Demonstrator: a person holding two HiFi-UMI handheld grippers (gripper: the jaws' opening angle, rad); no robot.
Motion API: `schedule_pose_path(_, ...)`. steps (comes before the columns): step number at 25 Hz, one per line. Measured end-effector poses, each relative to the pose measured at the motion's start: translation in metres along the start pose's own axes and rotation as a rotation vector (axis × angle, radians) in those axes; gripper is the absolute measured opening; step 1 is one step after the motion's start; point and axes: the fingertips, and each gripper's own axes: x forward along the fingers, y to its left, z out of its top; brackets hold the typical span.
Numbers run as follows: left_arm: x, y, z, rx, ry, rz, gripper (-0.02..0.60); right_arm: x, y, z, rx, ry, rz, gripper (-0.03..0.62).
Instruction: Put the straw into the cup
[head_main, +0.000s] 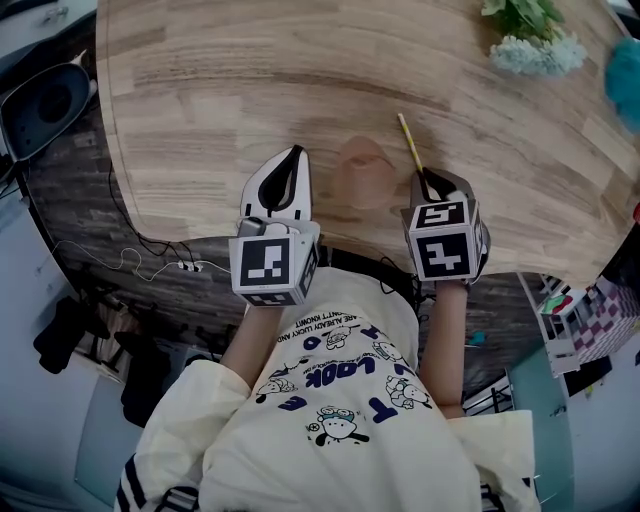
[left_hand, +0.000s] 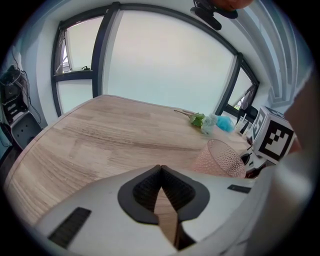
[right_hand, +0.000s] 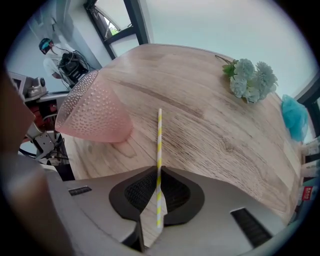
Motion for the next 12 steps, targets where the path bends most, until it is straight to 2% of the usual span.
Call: schedule_pose_path(12,-0.0057,0.0014,-0.0013,-0.005,-0.018,-0.001,0.032,-0.0011,-0.0064,-0.0026,0.085,-0.077,-0.001,0.02)
